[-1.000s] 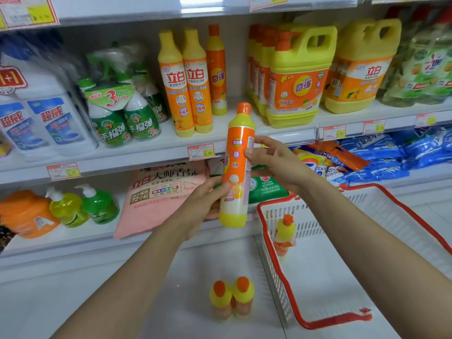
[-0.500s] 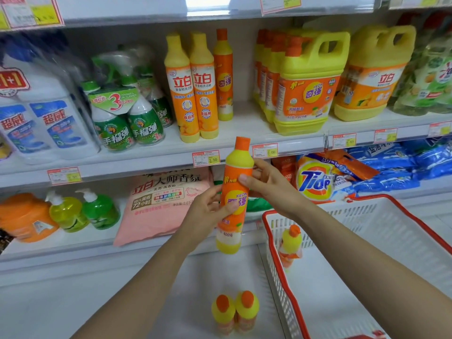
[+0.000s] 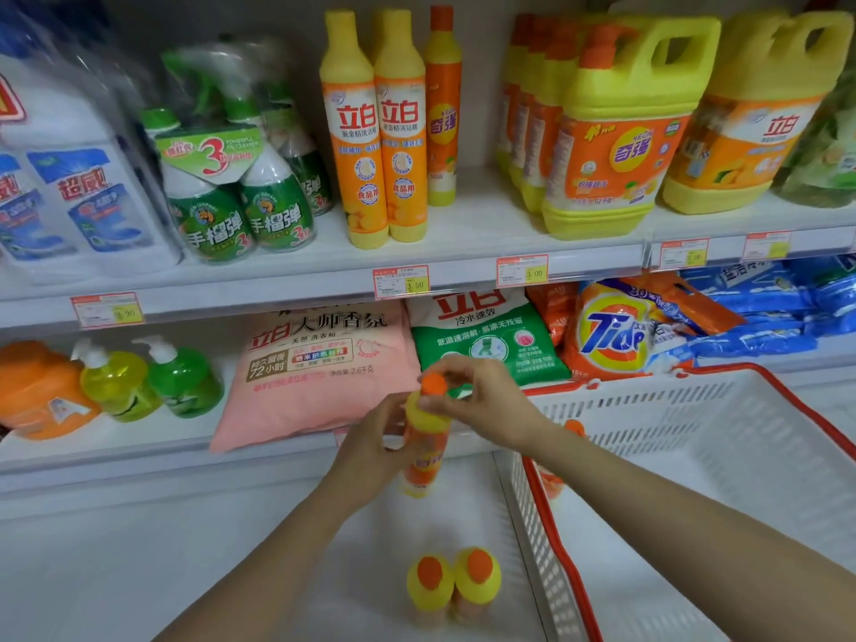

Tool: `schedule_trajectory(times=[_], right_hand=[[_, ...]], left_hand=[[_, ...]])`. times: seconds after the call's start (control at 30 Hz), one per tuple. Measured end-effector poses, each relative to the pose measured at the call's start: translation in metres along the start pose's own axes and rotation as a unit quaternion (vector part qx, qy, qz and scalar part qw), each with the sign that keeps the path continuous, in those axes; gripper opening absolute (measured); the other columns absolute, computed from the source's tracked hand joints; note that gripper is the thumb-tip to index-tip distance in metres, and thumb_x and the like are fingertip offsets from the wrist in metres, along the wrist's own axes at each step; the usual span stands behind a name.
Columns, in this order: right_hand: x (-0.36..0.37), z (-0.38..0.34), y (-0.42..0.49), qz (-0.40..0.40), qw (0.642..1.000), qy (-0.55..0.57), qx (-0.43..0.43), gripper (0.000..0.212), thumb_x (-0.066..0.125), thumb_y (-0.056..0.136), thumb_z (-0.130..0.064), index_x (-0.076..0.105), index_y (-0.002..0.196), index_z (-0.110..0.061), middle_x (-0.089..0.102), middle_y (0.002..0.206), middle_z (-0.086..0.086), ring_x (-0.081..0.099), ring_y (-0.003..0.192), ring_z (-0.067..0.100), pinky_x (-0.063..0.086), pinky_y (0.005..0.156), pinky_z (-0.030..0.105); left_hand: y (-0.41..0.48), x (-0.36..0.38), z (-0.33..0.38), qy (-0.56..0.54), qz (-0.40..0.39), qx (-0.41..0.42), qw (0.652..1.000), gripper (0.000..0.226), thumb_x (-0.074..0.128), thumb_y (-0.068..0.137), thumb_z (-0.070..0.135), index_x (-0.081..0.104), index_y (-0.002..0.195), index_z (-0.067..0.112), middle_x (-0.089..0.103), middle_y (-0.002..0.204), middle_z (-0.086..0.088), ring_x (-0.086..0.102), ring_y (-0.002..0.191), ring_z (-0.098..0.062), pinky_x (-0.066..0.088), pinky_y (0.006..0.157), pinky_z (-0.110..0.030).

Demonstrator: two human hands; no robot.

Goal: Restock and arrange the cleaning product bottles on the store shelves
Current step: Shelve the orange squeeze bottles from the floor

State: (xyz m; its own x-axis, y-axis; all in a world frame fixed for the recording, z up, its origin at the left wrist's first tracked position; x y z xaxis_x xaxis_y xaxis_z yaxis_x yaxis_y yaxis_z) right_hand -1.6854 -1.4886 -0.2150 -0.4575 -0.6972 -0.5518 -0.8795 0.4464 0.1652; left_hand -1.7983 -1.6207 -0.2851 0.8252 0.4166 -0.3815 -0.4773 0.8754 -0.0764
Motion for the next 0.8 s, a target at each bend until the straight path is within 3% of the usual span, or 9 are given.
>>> schedule_trajectory(times=[0.03,0.17,0.27,0.33,0.47,0.6,0.67,0.73,0.8], right_hand=[[0.014,0.011,-0.004,-0.018,1.0,-0.017,0.005,0.023,0.08,0.081,-0.021,0.071,0.101,-0.013,0.07,0.095,-0.005,0.064,0.088,0.01,0.052,0.079,0.021],[0.061,0.051,-0.021,-0.085,0.993,-0.077,0.034,0.029,0.083,0.077,-0.026,0.072,0.101,-0.015,0.07,0.098,-0.001,0.063,0.091,0.016,0.053,0.08,0.031],[0.082,0.073,-0.03,-0.131,0.985,-0.099,0.055,0.031,0.083,0.076,-0.029,0.073,0.101,-0.015,0.072,0.1,0.002,0.065,0.092,0.019,0.054,0.081,0.038],[0.091,0.083,-0.035,-0.144,0.983,-0.089,0.072,0.031,0.083,0.076,-0.03,0.073,0.101,-0.016,0.072,0.099,0.001,0.066,0.092,0.017,0.055,0.081,0.037],[0.095,0.09,-0.041,-0.151,0.983,-0.059,0.09,0.03,0.085,0.074,-0.029,0.074,0.1,-0.018,0.072,0.099,-0.002,0.066,0.091,0.013,0.056,0.082,0.032],[0.095,0.089,-0.042,-0.189,0.975,-0.051,0.103,0.032,0.084,0.076,-0.025,0.072,0.104,-0.016,0.07,0.103,-0.001,0.064,0.097,0.013,0.055,0.084,0.03],[0.094,0.089,-0.041,-0.216,0.969,-0.06,0.107,0.033,0.082,0.077,-0.025,0.071,0.107,-0.016,0.069,0.107,0.0,0.063,0.102,0.016,0.054,0.087,0.033],[0.089,0.087,-0.041,-0.242,0.962,-0.057,0.116,0.037,0.081,0.08,-0.027,0.069,0.113,-0.016,0.067,0.114,0.002,0.061,0.108,0.016,0.053,0.09,0.034],[0.077,0.079,-0.037,-0.249,0.96,-0.055,0.118,0.04,0.079,0.083,-0.032,0.066,0.119,-0.019,0.064,0.121,0.0,0.059,0.112,0.012,0.053,0.092,0.033]], left_hand=[[-0.002,0.002,-0.011,0.008,-0.005,-0.012,1.0,0.049,0.081,0.078,0.033,0.057,0.12,0.034,0.067,0.112,0.014,0.063,0.099,0.003,0.053,0.078,-0.022],[-0.02,0.016,-0.064,0.017,-0.036,-0.076,0.996,0.059,0.082,0.064,0.052,0.064,0.117,0.031,0.073,0.105,0.008,0.071,0.093,-0.009,0.057,0.085,-0.032],[-0.03,0.028,-0.086,0.038,-0.075,-0.089,0.992,0.038,0.083,0.072,0.036,0.066,0.105,0.038,0.075,0.098,0.009,0.071,0.09,-0.008,0.055,0.088,-0.033],[-0.034,0.033,-0.097,0.031,-0.094,-0.102,0.99,0.035,0.082,0.076,0.031,0.064,0.104,0.041,0.075,0.099,0.01,0.07,0.093,-0.011,0.055,0.089,-0.035],[-0.037,0.035,-0.107,0.017,-0.1,-0.112,0.988,0.053,0.077,0.058,0.064,0.064,0.105,0.043,0.074,0.102,0.014,0.07,0.097,-0.014,0.055,0.09,-0.036],[-0.037,0.03,-0.111,0.044,-0.124,-0.115,0.985,0.078,0.066,0.043,0.09,0.061,0.108,0.048,0.071,0.105,0.022,0.066,0.101,-0.008,0.055,0.089,-0.027],[-0.038,0.024,-0.106,0.086,-0.153,-0.119,0.977,0.079,0.072,0.051,0.081,0.059,0.119,0.043,0.066,0.117,0.017,0.063,0.105,-0.007,0.053,0.09,-0.024],[-0.036,0.014,-0.098,0.16,-0.159,-0.107,0.968,0.057,0.076,0.078,0.043,0.057,0.13,0.03,0.064,0.126,0.007,0.062,0.105,-0.009,0.051,0.091,-0.023],[-0.029,0.0,-0.081,0.235,-0.103,-0.054,0.965,0.039,0.064,0.089,0.019,0.062,0.127,0.025,0.065,0.122,0.005,0.063,0.102,-0.01,0.049,0.092,-0.027]])
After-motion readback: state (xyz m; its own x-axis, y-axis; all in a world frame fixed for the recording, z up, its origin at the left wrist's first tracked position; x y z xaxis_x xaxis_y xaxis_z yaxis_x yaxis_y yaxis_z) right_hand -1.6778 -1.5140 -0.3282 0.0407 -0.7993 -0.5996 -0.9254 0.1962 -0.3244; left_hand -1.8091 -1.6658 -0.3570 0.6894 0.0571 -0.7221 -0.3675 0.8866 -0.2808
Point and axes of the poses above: each hand's wrist, its own y-axis towards the middle knuckle, its own x-axis out of the palm, z = x × y, the point moved 3 cm from there along y, towards the middle knuckle
